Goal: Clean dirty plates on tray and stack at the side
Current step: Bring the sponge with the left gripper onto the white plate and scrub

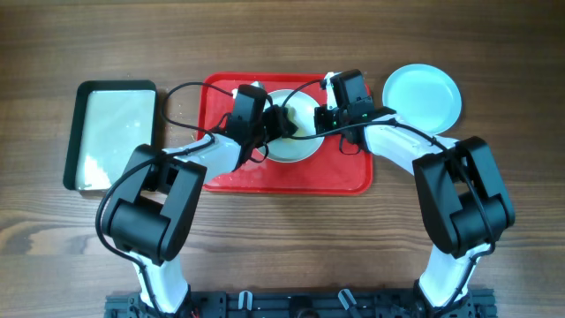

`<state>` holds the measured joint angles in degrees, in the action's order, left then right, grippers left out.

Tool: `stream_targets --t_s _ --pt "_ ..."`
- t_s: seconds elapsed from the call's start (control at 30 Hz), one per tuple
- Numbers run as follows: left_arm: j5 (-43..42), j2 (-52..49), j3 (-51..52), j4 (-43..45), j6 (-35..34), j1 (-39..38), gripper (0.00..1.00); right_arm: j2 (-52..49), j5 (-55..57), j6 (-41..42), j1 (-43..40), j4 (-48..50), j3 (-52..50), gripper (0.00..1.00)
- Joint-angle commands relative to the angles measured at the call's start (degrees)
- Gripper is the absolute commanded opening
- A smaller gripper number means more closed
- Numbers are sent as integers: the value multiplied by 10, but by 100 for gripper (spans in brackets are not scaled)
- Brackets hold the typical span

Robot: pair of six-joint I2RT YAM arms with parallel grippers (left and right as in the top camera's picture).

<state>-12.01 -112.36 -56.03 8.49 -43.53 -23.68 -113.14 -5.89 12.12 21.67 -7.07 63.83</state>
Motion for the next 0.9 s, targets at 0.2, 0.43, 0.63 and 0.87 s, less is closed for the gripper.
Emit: stream_targets --t_s 0.2,0.43,0.63,0.87 --pt "197 76 8 -144 39 51 4 -10 25 -2 -2 -37 -9 4" --pt "159 150 9 -109 73 43 4 -10 25 -1 -2 -35 -9 4" --pt "41 105 9 -2 35 8 4 -10 25 0 -1 -35 -9 4" --pt "52 -6 9 76 19 -30 4 -10 25 0 -1 -37 -9 4"
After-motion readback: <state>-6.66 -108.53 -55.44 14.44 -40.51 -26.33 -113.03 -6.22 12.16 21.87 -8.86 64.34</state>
